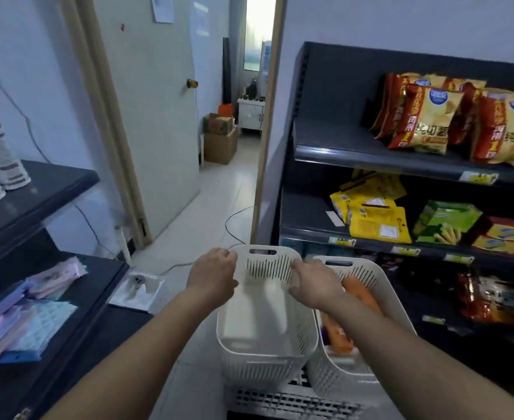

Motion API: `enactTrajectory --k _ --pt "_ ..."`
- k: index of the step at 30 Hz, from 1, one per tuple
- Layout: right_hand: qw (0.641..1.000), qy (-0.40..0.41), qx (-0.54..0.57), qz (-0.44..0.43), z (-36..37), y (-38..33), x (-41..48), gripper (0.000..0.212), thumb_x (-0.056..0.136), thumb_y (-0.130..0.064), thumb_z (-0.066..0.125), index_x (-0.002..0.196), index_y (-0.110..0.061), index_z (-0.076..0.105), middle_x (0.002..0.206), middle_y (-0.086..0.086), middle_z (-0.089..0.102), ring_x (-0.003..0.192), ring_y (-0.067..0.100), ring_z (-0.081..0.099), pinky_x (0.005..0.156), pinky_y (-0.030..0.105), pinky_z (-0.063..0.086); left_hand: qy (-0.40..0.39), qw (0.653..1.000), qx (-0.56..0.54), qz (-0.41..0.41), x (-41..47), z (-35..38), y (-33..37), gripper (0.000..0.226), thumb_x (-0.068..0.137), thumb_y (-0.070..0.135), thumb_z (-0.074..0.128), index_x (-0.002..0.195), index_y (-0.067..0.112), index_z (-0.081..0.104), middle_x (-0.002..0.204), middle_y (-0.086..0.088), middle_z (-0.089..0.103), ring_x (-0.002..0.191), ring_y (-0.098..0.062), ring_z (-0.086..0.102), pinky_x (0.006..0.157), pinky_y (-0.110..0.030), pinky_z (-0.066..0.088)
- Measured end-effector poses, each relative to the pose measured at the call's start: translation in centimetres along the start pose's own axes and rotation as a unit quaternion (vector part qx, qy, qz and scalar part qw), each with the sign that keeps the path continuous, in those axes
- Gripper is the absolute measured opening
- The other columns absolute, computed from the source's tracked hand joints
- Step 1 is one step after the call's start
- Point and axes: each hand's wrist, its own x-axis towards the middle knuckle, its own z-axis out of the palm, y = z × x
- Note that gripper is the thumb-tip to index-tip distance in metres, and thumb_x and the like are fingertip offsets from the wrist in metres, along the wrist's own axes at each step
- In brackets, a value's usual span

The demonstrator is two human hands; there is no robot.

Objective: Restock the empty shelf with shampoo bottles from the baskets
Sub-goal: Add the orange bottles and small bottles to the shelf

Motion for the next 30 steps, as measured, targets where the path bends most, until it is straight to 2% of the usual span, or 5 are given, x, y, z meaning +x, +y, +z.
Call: enactTrajectory --k 9,13,18,23,30 --pt "0.996 -0.016 0.03 0.081 1.5 13.2 -2.9 0.036 0.084 -0.037 0.059 0.116 -0.018 0.058 0.116 0.007 0.059 0.114 0.028 0.055 0.092 0.036 0.047 -0.05 0.995 -0.041 0.075 4.2 3.9 12.8 0.038 0.087 0.034 0.062 0.118 0.016 0.053 0.12 -0.002 0.054 0.118 -0.024 0.051 0.096 -0.038 0.044" --pt "0.99 -0.035 0.07 0.115 2.6 16.5 -3.5 0.036 0.091 -0.035 0.055 0.123 -0.018 0.056 0.124 0.01 0.054 0.116 0.029 0.054 0.094 0.036 0.045 -0.088 0.989 -0.055 0.106 5.7 5.5 16.5 0.035 0.09 0.031 0.058 0.121 0.015 0.052 0.121 -0.003 0.053 0.117 -0.023 0.051 0.094 -0.038 0.045" --pt "0.979 -0.037 0.117 0.164 4.9 19.6 -2.8 0.041 0.099 -0.04 0.038 0.134 -0.021 0.044 0.122 0.011 0.064 0.109 0.032 0.062 0.077 0.03 0.039 -0.126 0.982 -0.008 0.138 8.3 7.8 19.8 0.035 0.091 0.029 0.06 0.123 0.016 0.054 0.117 -0.005 0.056 0.109 -0.022 0.056 0.084 -0.031 0.042" --pt "0.976 -0.077 0.097 0.178 6.3 21.9 -1.0 0.045 0.099 -0.041 0.046 0.141 -0.027 0.042 0.122 0.013 0.065 0.109 0.031 0.063 0.085 0.03 0.048 -0.178 0.969 0.007 0.172 12.4 11.7 22.3 0.043 0.089 0.024 0.061 0.129 0.013 0.05 0.123 -0.009 0.056 0.117 -0.025 0.051 0.092 -0.036 0.044" --pt "0.967 -0.131 0.095 0.198 8.7 24.5 2.3 0.037 0.098 -0.035 0.047 0.131 -0.018 0.052 0.119 0.017 0.067 0.11 0.032 0.063 0.09 0.034 0.047 -0.24 0.955 -0.017 0.175 17.0 17.2 24.3 0.055 0.087 0.026 0.058 0.138 0.01 0.044 0.133 -0.014 0.052 0.125 -0.03 0.046 0.101 -0.045 0.044"
